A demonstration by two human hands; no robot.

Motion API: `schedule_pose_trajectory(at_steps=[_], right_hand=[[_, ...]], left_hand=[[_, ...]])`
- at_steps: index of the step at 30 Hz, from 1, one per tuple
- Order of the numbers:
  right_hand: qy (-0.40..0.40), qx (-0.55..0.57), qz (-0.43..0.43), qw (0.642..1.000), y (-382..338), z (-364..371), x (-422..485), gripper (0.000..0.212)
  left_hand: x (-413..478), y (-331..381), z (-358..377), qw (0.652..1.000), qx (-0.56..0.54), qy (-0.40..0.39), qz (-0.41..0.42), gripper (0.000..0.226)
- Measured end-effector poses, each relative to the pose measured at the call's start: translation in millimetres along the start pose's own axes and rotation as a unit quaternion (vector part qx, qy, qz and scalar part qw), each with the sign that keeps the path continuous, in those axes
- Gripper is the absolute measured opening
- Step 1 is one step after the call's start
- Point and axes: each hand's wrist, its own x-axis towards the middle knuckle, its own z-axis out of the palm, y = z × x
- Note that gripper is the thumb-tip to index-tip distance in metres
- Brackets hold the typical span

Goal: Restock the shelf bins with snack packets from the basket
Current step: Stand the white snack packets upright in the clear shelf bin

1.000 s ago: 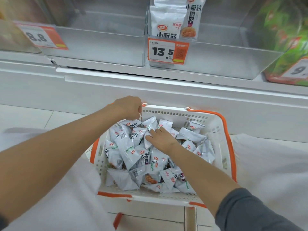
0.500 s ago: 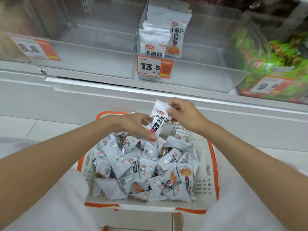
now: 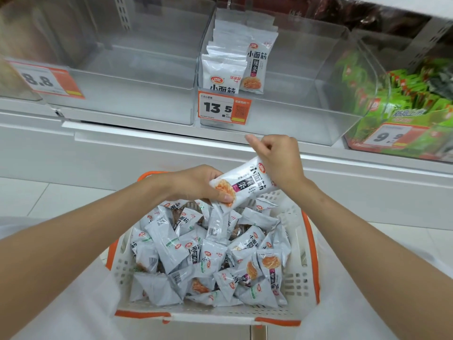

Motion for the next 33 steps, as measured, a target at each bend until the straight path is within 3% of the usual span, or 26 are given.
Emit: schedule_pose_trajectory(at_steps=[6, 13, 15, 18, 20, 22, 26, 30, 33], right_hand=[[-0.022, -0.027, 0.005, 0.999, 9.1, -7.2, 1.4, 0.064], [0.011, -0.042, -0.030, 0.999, -2.5, -20.6, 6.2, 0.060], [-0.007, 0.058, 0.014, 0.998, -9.1, -27.7, 5.0, 0.058], [-0.089, 0.264, 0.134, 0.951, -18.5, -36.0, -6.1, 0.044], [-0.168, 0.292, 0.159, 0.928, -16.0, -33.4, -14.6, 0.023], [-0.209, 0.282, 0.151, 0.924, -17.0, -29.0, -20.8, 0.020], [-0.123, 0.324, 0.106, 0.932, -28.0, -39.9, -12.6, 0.016], [0.012, 0.249, -0.018, 0.968, -36.8, -75.9, 22.1, 0.029], [0.074, 0.162, -0.050, 0.983, -34.0, -93.1, 54.1, 0.025]], left_hand=[[-7.4, 1.7, -13.7, 0.998, -0.062, 0.020, 0.002, 0.021], [-13.7, 13.2, -12.5, 0.998, -0.048, 0.031, 0.030, 0.025], [-15.6, 19.2, -17.6, 0.997, -0.041, 0.055, 0.046, 0.022], [-14.9, 22.4, -22.7, 0.990, -0.056, 0.111, 0.067, 0.024], [-14.3, 28.2, -23.2, 0.987, -0.048, 0.129, 0.078, 0.030], [-13.8, 35.1, -21.1, 0.988, -0.048, 0.121, 0.087, 0.034], [-13.4, 59.1, -27.5, 0.972, 0.051, 0.159, 0.164, 0.042], [-8.6, 112.5, -45.7, 0.905, 0.155, 0.300, 0.260, 0.033], [5.3, 146.9, -66.1, 0.852, 0.194, 0.394, 0.286, 0.019]])
